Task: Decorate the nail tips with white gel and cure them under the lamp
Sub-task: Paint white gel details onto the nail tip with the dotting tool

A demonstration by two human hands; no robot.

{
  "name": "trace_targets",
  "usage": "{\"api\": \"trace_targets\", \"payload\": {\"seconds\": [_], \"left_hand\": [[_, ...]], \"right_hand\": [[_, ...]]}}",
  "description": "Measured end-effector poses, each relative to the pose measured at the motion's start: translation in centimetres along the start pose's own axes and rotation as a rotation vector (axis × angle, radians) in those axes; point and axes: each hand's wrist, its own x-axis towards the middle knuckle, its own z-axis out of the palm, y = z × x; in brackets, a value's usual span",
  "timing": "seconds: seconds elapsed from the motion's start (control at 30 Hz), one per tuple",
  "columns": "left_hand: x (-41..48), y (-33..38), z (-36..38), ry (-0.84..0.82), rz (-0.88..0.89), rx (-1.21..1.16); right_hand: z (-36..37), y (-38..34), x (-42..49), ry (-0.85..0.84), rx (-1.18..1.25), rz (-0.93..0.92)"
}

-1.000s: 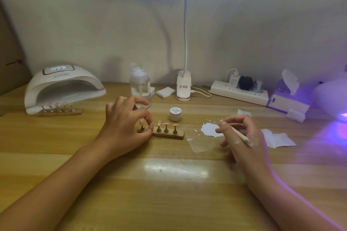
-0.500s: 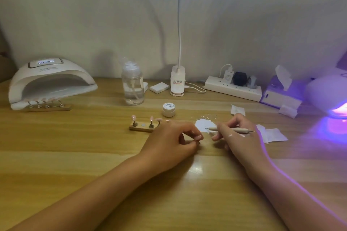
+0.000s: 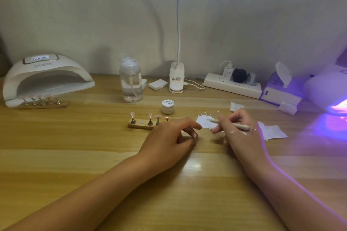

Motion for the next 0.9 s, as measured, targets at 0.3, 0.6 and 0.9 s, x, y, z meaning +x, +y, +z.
{"api": "trace_targets", "payload": {"seconds": [0.3,0.6,0.9], "left_hand": [[0.1,0.0,-0.5,0.026,-0.068,0.005],[0.2,0.0,-0.4,0.031,-0.010,0.015],[0.2,0.2,-0.6,0.026,0.034,0.049]], "right_hand": [[0.6,-2.3,-1.4,-0.062,0.348,0.022],[1.7,-2.0,-2.0,-0.128,0.391,0.113],[1.9,-1.7,-1.9,-0.152,0.337,0.084]]}}
